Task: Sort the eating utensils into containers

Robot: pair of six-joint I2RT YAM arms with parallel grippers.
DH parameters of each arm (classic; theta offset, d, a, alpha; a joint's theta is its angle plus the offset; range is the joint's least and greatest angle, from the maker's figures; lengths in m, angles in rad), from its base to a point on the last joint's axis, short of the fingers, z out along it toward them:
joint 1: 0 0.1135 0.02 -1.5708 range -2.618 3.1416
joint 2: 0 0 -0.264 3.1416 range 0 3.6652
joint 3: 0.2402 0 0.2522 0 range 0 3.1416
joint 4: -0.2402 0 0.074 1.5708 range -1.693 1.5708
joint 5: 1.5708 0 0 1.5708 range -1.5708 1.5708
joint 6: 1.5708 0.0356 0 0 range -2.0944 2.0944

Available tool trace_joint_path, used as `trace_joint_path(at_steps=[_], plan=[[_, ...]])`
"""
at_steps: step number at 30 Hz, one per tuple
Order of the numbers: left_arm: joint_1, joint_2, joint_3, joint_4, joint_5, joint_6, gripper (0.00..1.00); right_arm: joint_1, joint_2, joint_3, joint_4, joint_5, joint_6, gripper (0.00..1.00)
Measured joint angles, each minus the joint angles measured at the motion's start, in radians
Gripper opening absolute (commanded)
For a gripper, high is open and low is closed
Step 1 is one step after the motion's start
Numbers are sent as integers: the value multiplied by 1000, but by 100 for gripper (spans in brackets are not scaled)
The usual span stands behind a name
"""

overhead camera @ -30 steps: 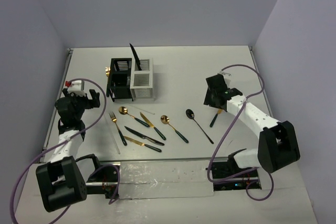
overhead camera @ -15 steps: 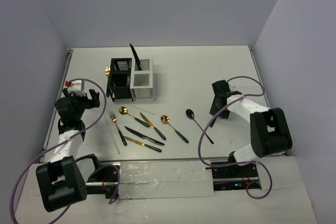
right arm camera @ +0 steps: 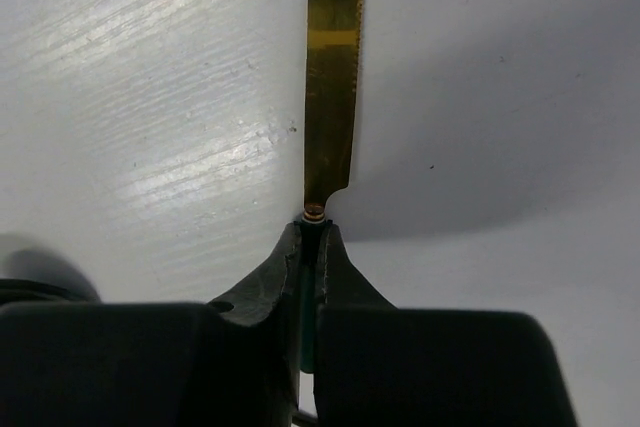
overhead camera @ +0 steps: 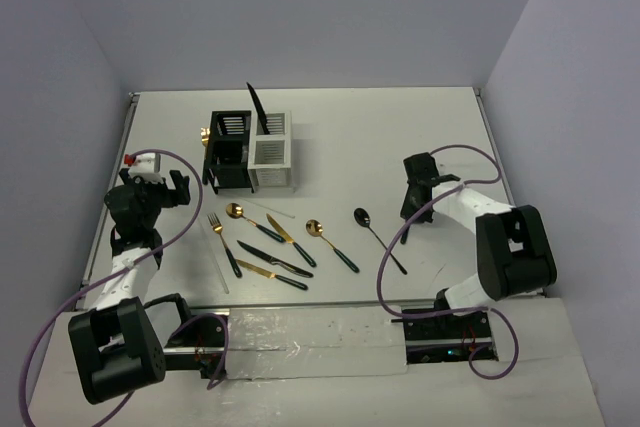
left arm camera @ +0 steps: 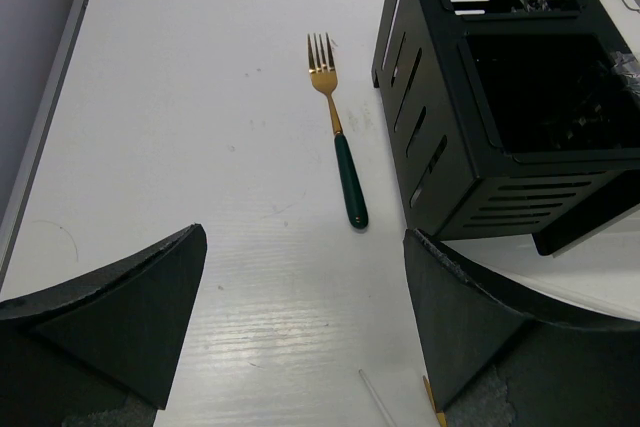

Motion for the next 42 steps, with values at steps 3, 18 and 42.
trace_joint_path(at_steps=[3,18,42], plan=[[0,1,0,0,0,0,90,8,-18,-12,0,-5,-7,0],[1,22,94,-129,65,36,88,379,-271,192,235,208,-190,0],[8,-18,13,-84,43,67,88,714,494,627,1006,243,-579,0]])
